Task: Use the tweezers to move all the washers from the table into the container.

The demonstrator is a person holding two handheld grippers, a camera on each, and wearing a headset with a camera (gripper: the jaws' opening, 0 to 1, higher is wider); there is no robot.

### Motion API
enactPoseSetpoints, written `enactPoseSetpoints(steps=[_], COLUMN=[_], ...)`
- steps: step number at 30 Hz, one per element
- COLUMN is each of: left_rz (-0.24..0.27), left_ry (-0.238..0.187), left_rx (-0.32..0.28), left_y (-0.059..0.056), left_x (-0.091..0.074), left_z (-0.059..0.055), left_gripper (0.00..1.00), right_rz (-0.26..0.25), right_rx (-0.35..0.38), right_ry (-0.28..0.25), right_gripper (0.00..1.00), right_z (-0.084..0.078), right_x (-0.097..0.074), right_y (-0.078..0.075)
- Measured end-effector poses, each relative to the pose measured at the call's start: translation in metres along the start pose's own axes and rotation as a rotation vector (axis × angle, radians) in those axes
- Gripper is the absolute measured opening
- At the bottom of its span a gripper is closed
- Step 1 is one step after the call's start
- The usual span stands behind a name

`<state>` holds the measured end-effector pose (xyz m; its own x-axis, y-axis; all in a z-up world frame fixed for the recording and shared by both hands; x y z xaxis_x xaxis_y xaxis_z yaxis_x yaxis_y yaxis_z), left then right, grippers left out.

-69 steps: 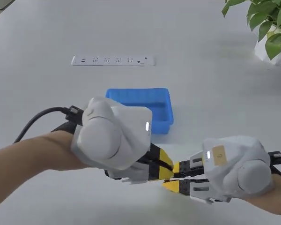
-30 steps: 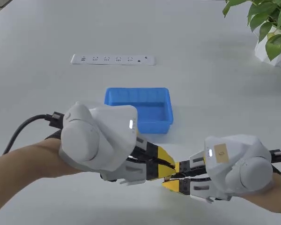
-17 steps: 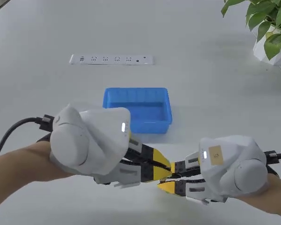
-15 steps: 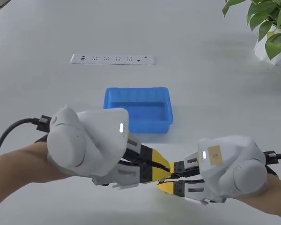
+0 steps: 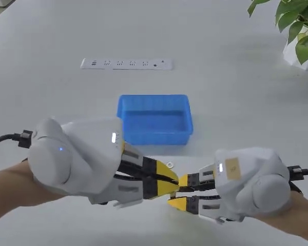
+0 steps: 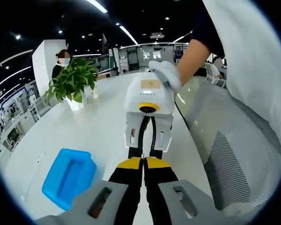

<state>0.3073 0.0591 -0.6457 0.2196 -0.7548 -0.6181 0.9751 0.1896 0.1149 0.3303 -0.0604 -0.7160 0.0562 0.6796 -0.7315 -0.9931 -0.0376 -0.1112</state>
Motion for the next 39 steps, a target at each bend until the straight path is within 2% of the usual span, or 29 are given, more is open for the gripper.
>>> enactPoseSetpoints(steps=[3, 4, 11, 24, 27, 36, 39], left_rz=[0.012, 0.014, 0.034, 0.046, 0.044, 0.046, 0.036], left_ry=[-0.004, -0.002, -0.007, -0.009, -0.005, 0.008, 0.004], left_rx=[-0.007, -0.008, -0.022, -0.014, -0.017, -0.017, -0.034], left_y=[0.004, 0.005, 0.015, 0.039, 0.041, 0.045, 0.046], left_x=[-0.004, -0.004, -0.008, 0.005, 0.007, 0.011, 0.012], left_z=[-0.001, -0.002, -0.005, 0.000, -0.002, -0.009, -0.010], left_gripper=[0.04, 0.04, 0.04, 0.04, 0.04, 0.05, 0.05], right_rz=[0.003, -0.007, -0.038, -0.051, -0.061, -0.067, -0.066], right_rx=[0.013, 0.028, 0.054, 0.100, 0.116, 0.143, 0.148], right_ry=[0.004, -0.008, -0.004, -0.005, -0.015, -0.023, -0.024], right_gripper=[0.15, 0.17, 0.22, 0.27, 0.31, 0.32, 0.32], right_z=[-0.002, -0.002, -0.008, -0.016, -0.018, -0.020, -0.021], right_x=[0.001, 0.001, -0.003, -0.007, -0.008, -0.009, -0.009], right_y=[-0.001, -0.002, -0.009, -0.015, -0.016, -0.019, -0.019])
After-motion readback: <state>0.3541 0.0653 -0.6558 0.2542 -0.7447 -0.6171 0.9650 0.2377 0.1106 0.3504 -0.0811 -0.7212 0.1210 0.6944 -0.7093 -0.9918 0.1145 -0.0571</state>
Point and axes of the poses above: the centre of the closed fingertips' face, and the gripper's own axes: x roughly forward along the fingers, y roughly to its left, z roughly out of its top, the point moved 9 cm from there along -x, roughly backward along the fingers, and after that the axes turned 9 degrees about y, right-handed, at the moved point
